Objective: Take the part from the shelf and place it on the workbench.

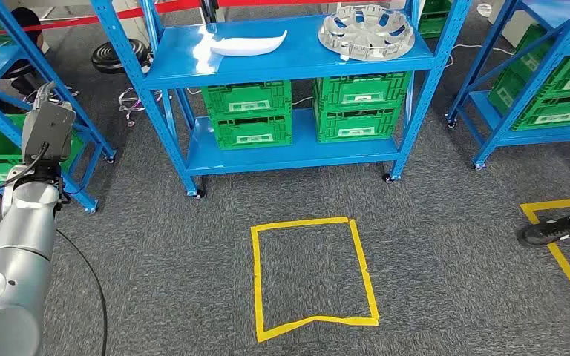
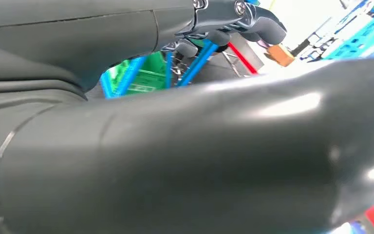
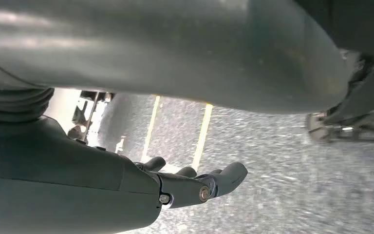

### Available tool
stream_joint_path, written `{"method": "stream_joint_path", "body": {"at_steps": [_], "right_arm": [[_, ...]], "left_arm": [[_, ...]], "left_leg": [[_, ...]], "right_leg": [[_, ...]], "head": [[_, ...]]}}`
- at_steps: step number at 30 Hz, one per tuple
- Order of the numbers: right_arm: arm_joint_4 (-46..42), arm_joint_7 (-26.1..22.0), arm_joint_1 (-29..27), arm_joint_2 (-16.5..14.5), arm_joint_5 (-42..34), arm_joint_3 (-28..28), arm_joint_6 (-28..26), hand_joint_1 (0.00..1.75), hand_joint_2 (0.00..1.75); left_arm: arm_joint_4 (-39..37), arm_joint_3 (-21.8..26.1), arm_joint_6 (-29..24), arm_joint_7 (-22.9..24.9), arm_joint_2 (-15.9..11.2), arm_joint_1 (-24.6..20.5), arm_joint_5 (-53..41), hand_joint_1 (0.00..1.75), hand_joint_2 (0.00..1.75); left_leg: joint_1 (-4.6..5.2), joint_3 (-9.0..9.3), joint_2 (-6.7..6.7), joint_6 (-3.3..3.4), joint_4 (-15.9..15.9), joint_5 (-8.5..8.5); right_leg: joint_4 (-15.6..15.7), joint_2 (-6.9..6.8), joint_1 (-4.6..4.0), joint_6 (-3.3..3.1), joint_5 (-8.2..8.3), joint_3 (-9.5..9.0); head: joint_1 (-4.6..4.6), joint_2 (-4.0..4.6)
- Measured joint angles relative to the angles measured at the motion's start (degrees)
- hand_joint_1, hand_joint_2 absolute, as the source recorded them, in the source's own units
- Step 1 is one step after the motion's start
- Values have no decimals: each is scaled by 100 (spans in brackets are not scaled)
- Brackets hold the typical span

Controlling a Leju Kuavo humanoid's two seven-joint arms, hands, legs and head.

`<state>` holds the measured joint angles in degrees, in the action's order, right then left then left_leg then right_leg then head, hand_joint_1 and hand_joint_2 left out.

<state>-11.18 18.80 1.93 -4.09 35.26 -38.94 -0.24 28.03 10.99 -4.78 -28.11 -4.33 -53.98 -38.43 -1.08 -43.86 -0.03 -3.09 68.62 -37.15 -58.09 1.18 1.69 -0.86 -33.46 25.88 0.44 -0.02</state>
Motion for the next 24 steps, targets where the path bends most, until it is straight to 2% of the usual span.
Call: {"method": "stream_joint_path", "body": {"at_steps": [2, 3, 4, 5, 6, 7, 8, 9, 10, 11, 12, 14, 15, 16, 17, 18, 19, 20, 21, 22, 23, 24], "right_arm": [[10, 0, -1, -9, 0, -2, 4, 0, 0], [18, -2, 2, -14, 1, -3, 7, 0, 0], [26, -3, 9, -19, 2, -4, 10, 0, 0], [32, -6, 17, -19, 3, -6, 12, 0, 0], [32, -11, 30, -17, 4, -7, 13, 0, 0], [31, -15, 46, -16, 4, -7, 13, 0, 0], [30, -21, 58, -14, 4, -8, 14, 0, 0], [30, -26, 71, -14, 3, -10, 14, 0, 0], [29, -27, 79, -13, 2, -12, 15, 0, 0], [30, -30, 78, -13, -1, -16, 15, 0, 0], [30, -31, 74, -13, -2, -23, 15, 0, 0], [29, -40, 47, -13, -3, -42, 15, 0, 0], [29, -50, 26, -13, 0, -53, 16, 0, 0], [29, -63, 4, -13, 3, -67, 19, 0, 0], [33, -73, -28, -13, 7, -82, 21, 0, 0], [38, -84, -55, -11, 12, -98, 24, 0, 0], [43, -85, -74, -10, 19, -111, 26, 0, 0], [48, -81, -85, -9, 28, -119, 27, 0, 0], [49, -78, -76, -8, 40, -122, 27, 0, 0], [49, -72, -53, -9, 51, -123, 28, 0, 0], [49, -73, -28, -9, 61, -125, 27, 0, 0], [49, -79, -7, -7, 68, -127, 26, 0, 0]], "left_arm": [[-1, -37, -1, 2, -9, 34, 22, 0, 0], [3, -67, 2, 6, -19, 66, 48, 0, 0], [24, -96, 6, 9, -30, 97, 83, 0, 0], [67, -122, 11, 6, -36, 113, 127, 0, 0], [126, -156, 15, -1, -41, 100, 174, 0, 0], [193, -198, 18, -13, -39, 77, 218, 0, 0], [247, -247, 20, -29, -38, 47, 257, 0, 0], [279, -294, 21, -38, -40, 27, 283, 0, 0], [296, -337, 24, -43, -40, 36, 302, 0, 0], [306, -381, 29, -49, -42, 65, 328, 0, 0], [318, -426, 41, -56, -38, 109, 359, 0, 0], [374, -556, 68, -76, -21, 218, 460, 0, 0], [414, -635, 76, -83, -9, 271, 518, 0, 0], [458, -719, 81, -86, 0, 326, 579, 0, 0], [496, -800, 88, -87, 5, 393, 642, 0, 0], [527, -885, 102, -87, 14, 463, 708, 0, 0], [572, -967, 120, -83, 15, 538, 776, 0, 0], [652, -1060, 138, -80, 16, 617, 843, 0, 0], [773, -1167, 157, -78, 20, 668, 915, 0, 0], [917, -1276, 176, -73, 17, 702, 986, 0, 0], [1063, -1391, 209, -69, 17, 733, 1068, 0, 0], [1181, -1498, 257, -62, 17, 765, 1153, 0, 0]], "left_leg": [[14, -10, -9, 44, -426, 766], [32, 5, -17, 80, -695, 1305], [53, 28, -18, 120, -852, 1708], [69, 61, -14, 159, -885, 1863], [74, 130, -1, 202, -842, 1778], [66, 205, 16, 250, -844, 1682], [55, 307, 31, 297, -871, 1595], [50, 425, 41, 337, -901, 1514], [48, 556, 48, 368, -938, 1427], [56, 696, 53, 393, -970, 1325], [65, 840, 59, 411, -999, 1221], [88, 1161, 90, 427, -1050, 989], [104, 1329, 105, 428, -1066, 865], [124, 1504, 114, 428, -1076, 733], [142, 1654, 112, 430, -1087, 595], [166, 1805, 126, 424, -1082, 455], [185, 1914, 139, 406, -1082, 329], [194, 2031, 157, 383, -1084, 227], [198, 2106, 181, 346, -1040, 197], [193, 2071, 184, 309, -909, 247], [186, 1959, 170, 273, -641, 384], [180, 1735, 145, 234, -286, 540]], "right_leg": [[6, 2, -4, 21, -133, -140], [23, 17, -11, 51, -254, -267], [64, 25, -17, 86, -370, -383], [87, 28, -30, 128, -424, -502], [62, 31, -37, 169, -392, -555], [-110, 15, -37, 200, -277, -517], [-432, -4, -40, 225, -93, -369], [-824, -20, -35, 239, 64, -116], [-1224, -38, -36, 247, 117, 205], [-1509, -50, -48, 250, 12, 526], [-1662, -55, -63, 248, -215, 814], [-1614, -58, -105, 222, -744, 1274], [-1418, -59, -131, 187, -810, 1423], [-1135, -59, -159, 135, -651, 1536], [-785, -56, -192, 65, -123, 1611], [-475, -46, -230, 4, 480, 1655], [-286, -31, -257, -39, 983, 1653], [-193, -20, -278, -70, 1307, 1624], [-199, -15, -294, -88, 1300, 1572], [-212, -19, -288, -115, 1223, 1490], [-185, -28, -277, -151, 1143, 1399], [-151, -34, -261, -186, 1081, 1297]], "head": [[-5, 0], [-14, 0], [-21, 0], [-24, 0], [-27, 0], [-21, 0], [-11, 0], [-2, 0], [5, 0], [10, 0], [13, 0], [18, 0], [22, 0], [25, 0], [26, 0], [21, 0], [13, 0], [-4, 0], [-12, 0], [-13, 0], [-20, 0], [-25, 0]]}}
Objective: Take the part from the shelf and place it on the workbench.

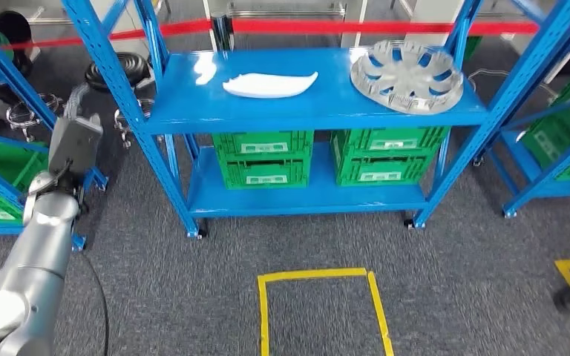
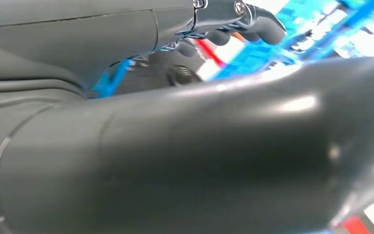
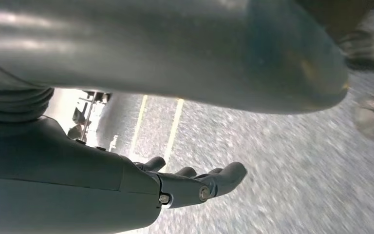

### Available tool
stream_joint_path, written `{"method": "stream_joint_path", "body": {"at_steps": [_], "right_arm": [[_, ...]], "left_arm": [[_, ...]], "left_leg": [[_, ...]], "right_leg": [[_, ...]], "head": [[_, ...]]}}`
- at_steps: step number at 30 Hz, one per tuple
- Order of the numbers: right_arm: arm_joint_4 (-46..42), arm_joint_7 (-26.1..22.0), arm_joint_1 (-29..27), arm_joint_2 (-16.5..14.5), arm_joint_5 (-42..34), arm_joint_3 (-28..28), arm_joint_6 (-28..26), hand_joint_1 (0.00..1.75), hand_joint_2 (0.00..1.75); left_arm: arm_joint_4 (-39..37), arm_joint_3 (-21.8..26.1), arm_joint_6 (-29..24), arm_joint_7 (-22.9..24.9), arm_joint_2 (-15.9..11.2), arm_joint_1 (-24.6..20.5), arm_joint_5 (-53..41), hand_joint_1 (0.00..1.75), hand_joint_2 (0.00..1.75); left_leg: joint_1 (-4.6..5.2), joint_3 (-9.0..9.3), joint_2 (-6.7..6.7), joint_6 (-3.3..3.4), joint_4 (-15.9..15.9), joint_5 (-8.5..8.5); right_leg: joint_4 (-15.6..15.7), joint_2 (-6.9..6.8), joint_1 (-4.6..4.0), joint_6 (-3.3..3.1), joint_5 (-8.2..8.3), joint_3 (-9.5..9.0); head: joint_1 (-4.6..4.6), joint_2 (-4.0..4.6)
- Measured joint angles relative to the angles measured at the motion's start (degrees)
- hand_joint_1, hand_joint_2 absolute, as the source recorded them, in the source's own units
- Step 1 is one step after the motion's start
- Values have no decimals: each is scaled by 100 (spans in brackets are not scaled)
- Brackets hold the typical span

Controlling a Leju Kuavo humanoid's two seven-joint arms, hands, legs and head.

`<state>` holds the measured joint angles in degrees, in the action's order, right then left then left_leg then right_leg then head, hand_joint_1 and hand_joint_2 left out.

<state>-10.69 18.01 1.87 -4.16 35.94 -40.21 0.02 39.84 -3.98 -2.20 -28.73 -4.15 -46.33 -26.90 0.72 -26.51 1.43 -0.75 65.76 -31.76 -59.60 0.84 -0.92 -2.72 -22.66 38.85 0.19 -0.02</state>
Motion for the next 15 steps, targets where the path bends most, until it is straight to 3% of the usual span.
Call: {"method": "stream_joint_path", "body": {"at_steps": [1, 2, 4, 5, 6, 7, 9, 10, 11, 13, 15], "right_arm": [[0, -8, 18, 1, 4, -4, -1, 0, 0], [0, -17, 22, 3, 7, -8, -2, 0, 0], [0, -33, 19, 3, 14, -16, 0, 0, 0], [0, -38, 10, 3, 19, -20, 1, 0, 0], [0, -41, 1, 3, 28, -22, 1, 0, 0], [0, -40, -8, 3, 38, -24, 1, 0, 0], [4, -33, -23, -2, 55, -25, 1, 0, 0], [8, -29, -21, -6, 61, -26, -1, 0, 0], [13, -25, -12, -9, 66, -26, -2, 0, 0], [16, -21, 11, -12, 70, -27, -5, 0, 0], [16, -12, 16, -10, 72, -29, -10, 0, 0]], "left_arm": [[98, -100, 77, 7, -3, 69, 88, 0, 0], [211, -207, 195, 4, -6, 188, 191, 0, 0], [493, -426, 451, -7, -11, 496, 404, 0, 0], [661, -540, 566, -2, -16, 651, 510, 0, 0], [823, -648, 645, 15, -25, 786, 597, 0, 0], [992, -763, 713, 37, -44, 899, 674, 0, 0], [1302, -986, 809, 80, -103, 1086, 782, 0, 0], [1435, -1088, 845, 99, -132, 1159, 818, 0, 0], [1552, -1168, 870, 116, -156, 1222, 842, 0, 0], [1770, -1276, 916, 128, -184, 1295, 887, 0, 0], [1988, -1376, 1025, 104, -197, 1323, 956, 0, 0]], "left_leg": [[-8, -259, -28, -35, 370, 83], [-23, -505, -53, -68, 668, 33], [-59, -911, -70, -130, 900, -427], [-74, -1059, -75, -155, 865, -661], [-84, -1157, -82, -169, 721, -756], [-90, -1207, -89, -168, 482, -651], [-77, -1240, -101, -103, -208, 128], [-62, -1247, -100, -62, -452, 456], [-47, -1241, -97, -23, -603, 673], [-38, -1175, -81, 35, -646, 689], [-74, -1043, -94, 106, -760, 865]], "right_leg": [[40, 1, 24, -25, -59, -118], [77, 8, 41, -38, -137, -242], [123, 33, 79, -29, -307, -497], [133, 45, 97, -15, -403, -623], [137, 54, 112, -3, -501, -751], [139, 59, 123, 9, -598, -874], [135, 66, 128, 44, -783, -1087], [131, 80, 125, 78, -866, -1157], [130, 91, 122, 114, -950, -1210], [172, 110, 110, 189, -1072, -1307], [114, 69, 103, 252, -1164, -1380]], "head": [[-8, 0], [-17, 0], [-16, 0], [-18, 0], [-19, 0], [-18, 0], [-16, 0], [-18, 0], [-18, 0], [-19, 0], [-12, 0]]}}
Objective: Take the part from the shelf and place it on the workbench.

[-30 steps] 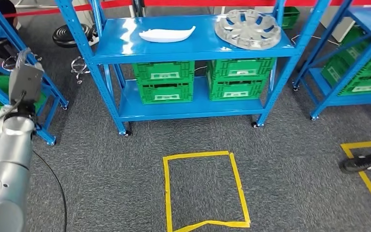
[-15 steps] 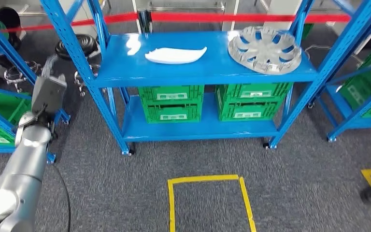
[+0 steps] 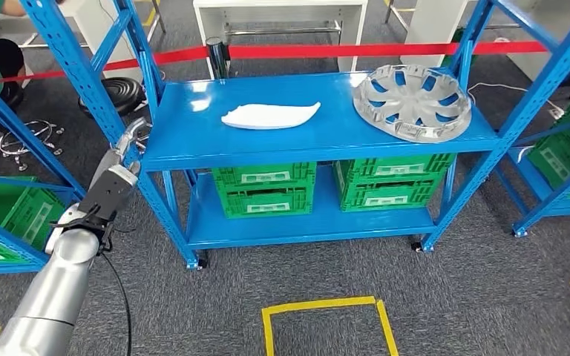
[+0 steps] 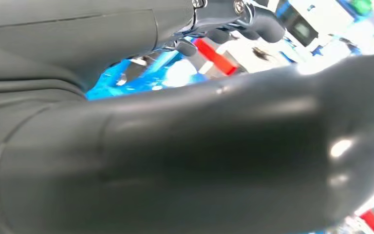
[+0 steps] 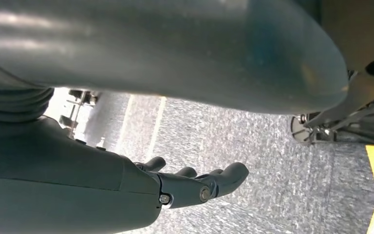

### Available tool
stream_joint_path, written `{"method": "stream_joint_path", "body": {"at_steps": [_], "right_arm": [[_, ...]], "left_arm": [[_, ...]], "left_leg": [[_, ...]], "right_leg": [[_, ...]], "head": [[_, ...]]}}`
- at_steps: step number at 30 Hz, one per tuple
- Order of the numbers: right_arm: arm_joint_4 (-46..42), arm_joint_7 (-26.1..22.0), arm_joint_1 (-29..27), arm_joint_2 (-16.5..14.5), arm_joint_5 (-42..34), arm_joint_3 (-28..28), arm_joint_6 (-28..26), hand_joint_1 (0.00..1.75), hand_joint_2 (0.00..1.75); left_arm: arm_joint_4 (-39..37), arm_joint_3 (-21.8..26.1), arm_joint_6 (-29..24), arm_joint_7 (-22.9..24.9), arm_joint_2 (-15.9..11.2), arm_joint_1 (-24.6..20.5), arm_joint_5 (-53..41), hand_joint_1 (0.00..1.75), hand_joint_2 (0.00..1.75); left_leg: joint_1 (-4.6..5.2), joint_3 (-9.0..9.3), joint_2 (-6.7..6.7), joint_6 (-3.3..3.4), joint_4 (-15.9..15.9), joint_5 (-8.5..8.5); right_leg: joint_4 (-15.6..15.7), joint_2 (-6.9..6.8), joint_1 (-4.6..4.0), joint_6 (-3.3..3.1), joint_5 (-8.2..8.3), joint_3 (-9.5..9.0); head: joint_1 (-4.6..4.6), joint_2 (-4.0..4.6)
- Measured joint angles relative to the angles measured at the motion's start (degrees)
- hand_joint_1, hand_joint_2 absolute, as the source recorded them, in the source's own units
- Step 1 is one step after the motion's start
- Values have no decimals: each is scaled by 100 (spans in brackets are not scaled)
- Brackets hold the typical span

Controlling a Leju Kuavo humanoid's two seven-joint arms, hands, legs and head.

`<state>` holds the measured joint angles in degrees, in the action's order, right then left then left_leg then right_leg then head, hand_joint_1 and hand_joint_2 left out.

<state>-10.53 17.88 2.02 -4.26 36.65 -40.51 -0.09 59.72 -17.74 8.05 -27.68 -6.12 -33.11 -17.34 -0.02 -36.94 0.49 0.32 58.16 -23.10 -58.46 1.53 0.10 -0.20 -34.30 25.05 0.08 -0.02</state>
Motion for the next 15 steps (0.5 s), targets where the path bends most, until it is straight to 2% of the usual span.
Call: {"method": "stream_joint_path", "body": {"at_steps": [1, 2, 4, 5, 6, 7, 9, 10, 11, 12, 13, 15], "right_arm": [[-1, 5, 1, 1, 0, -5, -3, 0, 0], [-1, 10, -1, 2, 0, -15, -6, 0, 0], [-1, 19, -2, 2, 2, -43, -8, 0, 0], [-1, 23, -3, 2, 3, -61, -12, 0, 0], [-1, 28, -5, 3, 8, -76, -15, 0, 0], [-1, 32, -7, 5, 14, -89, -19, 0, 0], [5, 32, -13, 0, 33, -101, -19, 0, 0], [10, 27, -10, -1, 42, -102, -15, 0, 0], [15, 25, -8, -3, 51, -103, -12, 0, 0], [20, 21, -8, -5, 58, -104, -8, 0, 0], [19, 17, -4, 3, 66, -104, -7, 0, 0], [19, 5, -8, 4, 82, -104, -2, 0, 0]], "left_arm": [[108, -73, 89, -9, -5, 18, 51, 0, 0], [225, -160, 182, -8, -8, 55, 111, 0, 0], [481, -364, 356, 42, -12, 176, 248, 0, 0], [614, -471, 415, 80, -12, 253, 298, 0, 0], [747, -574, 451, 124, -12, 323, 329, 0, 0], [872, -665, 467, 159, -13, 379, 338, 0, 0], [1090, -810, 470, 224, -18, 429, 325, 0, 0], [1175, -868, 465, 261, -22, 437, 310, 0, 0], [1247, -919, 461, 301, -28, 442, 295, 0, 0], [1309, -961, 451, 337, -34, 450, 275, 0, 0], [1359, -999, 438, 366, -39, 457, 256, 0, 0], [1438, -1060, 398, 404, -52, 468, 207, 0, 0]], "left_leg": [[-23, 57, -14, 38, -55, 74], [-35, 90, -28, 63, -79, 113], [-41, 101, -35, 82, -72, 65], [-47, 102, -32, 74, -61, 39], [-59, 103, -29, 57, -42, 11], [-79, 106, -24, 30, -8, -23], [-99, 93, -15, -54, 91, -101], [-98, 76, -10, -100, 143, -137], [-80, 60, -7, -142, 176, -157], [-61, 51, -5, -153, 189, -165], [-56, 48, -5, -132, 187, -160], [-46, 69, -6, -65, 153, -142]], "right_leg": [[-178, -31, 2, 36, -106, 66], [-478, -59, 19, 68, -250, 227], [-1180, -83, 55, 135, -527, 716], [-1384, -85, 74, 165, -529, 907], [-1392, -90, 92, 192, -415, 1003], [-1189, -97, 115, 220, -193, 996], [-560, -123, 154, 276, 265, 841], [-357, -131, 162, 255, 390, 792], [-274, -136, 164, 215, 435, 786], [-292, -135, 160, 163, 430, 803], [-278, -131, 167, 108, 441, 801], [-264, -122, 175, 80, 458, 788]], "head": [[8, 0], [14, 0], [22, 0], [22, 0], [23, 0], [23, 0], [32, 0], [40, 0], [44, 0], [45, 0], [37, 0], [26, 0]]}}
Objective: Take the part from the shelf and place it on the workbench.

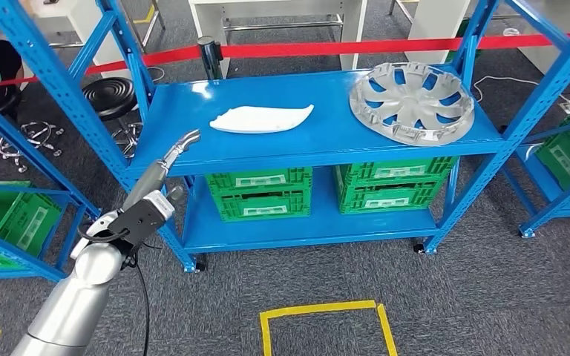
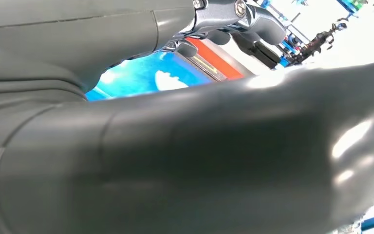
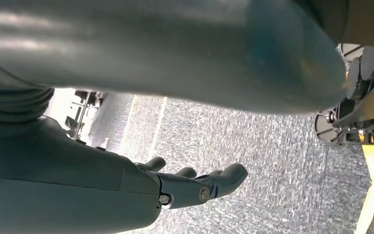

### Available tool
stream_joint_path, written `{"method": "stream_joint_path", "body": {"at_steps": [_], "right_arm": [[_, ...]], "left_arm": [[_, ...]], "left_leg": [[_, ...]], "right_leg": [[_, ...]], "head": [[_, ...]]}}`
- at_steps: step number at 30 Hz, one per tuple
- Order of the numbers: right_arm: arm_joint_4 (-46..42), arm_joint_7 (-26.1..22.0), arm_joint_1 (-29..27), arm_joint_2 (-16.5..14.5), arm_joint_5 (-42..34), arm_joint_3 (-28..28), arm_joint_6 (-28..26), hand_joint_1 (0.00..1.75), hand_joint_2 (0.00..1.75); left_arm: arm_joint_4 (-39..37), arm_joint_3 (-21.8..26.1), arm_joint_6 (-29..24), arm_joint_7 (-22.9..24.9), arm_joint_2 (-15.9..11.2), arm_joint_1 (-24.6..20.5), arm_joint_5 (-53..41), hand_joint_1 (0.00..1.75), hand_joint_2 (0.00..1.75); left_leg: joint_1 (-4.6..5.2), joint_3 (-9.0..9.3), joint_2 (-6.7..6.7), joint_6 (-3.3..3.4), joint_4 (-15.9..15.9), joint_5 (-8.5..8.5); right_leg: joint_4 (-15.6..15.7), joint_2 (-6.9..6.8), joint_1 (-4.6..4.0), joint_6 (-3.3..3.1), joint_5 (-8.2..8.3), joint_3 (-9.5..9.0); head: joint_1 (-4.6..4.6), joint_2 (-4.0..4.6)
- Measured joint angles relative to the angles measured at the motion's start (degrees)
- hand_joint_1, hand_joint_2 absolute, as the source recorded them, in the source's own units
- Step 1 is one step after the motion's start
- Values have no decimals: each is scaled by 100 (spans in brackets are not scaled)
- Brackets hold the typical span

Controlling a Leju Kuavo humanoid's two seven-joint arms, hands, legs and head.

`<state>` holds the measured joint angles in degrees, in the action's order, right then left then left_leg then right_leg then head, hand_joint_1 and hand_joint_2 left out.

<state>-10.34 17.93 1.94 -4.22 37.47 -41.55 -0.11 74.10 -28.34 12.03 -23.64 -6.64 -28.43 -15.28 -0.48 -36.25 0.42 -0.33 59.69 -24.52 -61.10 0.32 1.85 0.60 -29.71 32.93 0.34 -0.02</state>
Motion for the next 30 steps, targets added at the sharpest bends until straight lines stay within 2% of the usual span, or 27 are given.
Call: {"method": "stream_joint_path", "body": {"at_steps": [2, 7, 9, 12, 16, 22, 27, 30], "right_arm": [[0, -46, 0, 0, 15, 0, 29, 0, 0], [0, -267, 1, 2, 23, -2, 159, 0, 0], [0, -308, 2, 3, 29, -2, 193, 0, 0], [0, -313, 4, 7, 32, -2, 242, 0, 0], [0, -289, 6, 9, 26, -7, 279, 0, 0], [0, -235, 10, 9, -15, -29, 296, 0, 0], [0, -220, 16, 9, -27, -36, 297, 0, 0], [-2, -220, 33, 14, -28, -38, 297, 0, 0]], "left_arm": [[68, -57, -65, 26, -12, 16, -65, 0, 0], [218, -159, -252, 68, -52, 103, -206, 0, 0], [262, -164, -290, 88, -58, 138, -216, 0, 0], [325, -164, -324, 147, -62, 170, -205, 0, 0], [382, -163, -338, 191, -89, 218, -175, 0, 0], [391, -160, -297, 187, -101, 234, -170, 0, 0], [377, -160, -265, 185, -97, 205, -191, 0, 0], [375, -160, -262, 180, -84, 173, -199, 0, 0]], "left_leg": [[3, 28, -3, 25, -38, 13], [-4, 67, -6, 17, -73, 16], [-10, 69, -5, -42, -80, 12], [-22, 69, -5, -170, -90, 3], [-23, 68, -4, -196, -88, -9], [-8, 59, -3, -123, -29, -60], [21, 40, -5, -20, 42, -124], [-23, 119, -21, 64, -89, -82]], "right_leg": [[1, 13, -3, -28, 0, -2], [1, 13, -31, -99, -34, -24], [1, 9, -39, -111, -42, -26], [4, 6, -47, -116, -47, -27], [43, 6, -46, -112, -45, -50], [87, 5, -28, -48, -43, -96], [130, 5, -1, 62, -51, -139], [76, -5, -19, 140, -108, -127]], "head": [[-1, 0], [0, 0], [1, 0], [2, 0], [3, 0], [3, 0], [2, 0], [9, 0]]}}
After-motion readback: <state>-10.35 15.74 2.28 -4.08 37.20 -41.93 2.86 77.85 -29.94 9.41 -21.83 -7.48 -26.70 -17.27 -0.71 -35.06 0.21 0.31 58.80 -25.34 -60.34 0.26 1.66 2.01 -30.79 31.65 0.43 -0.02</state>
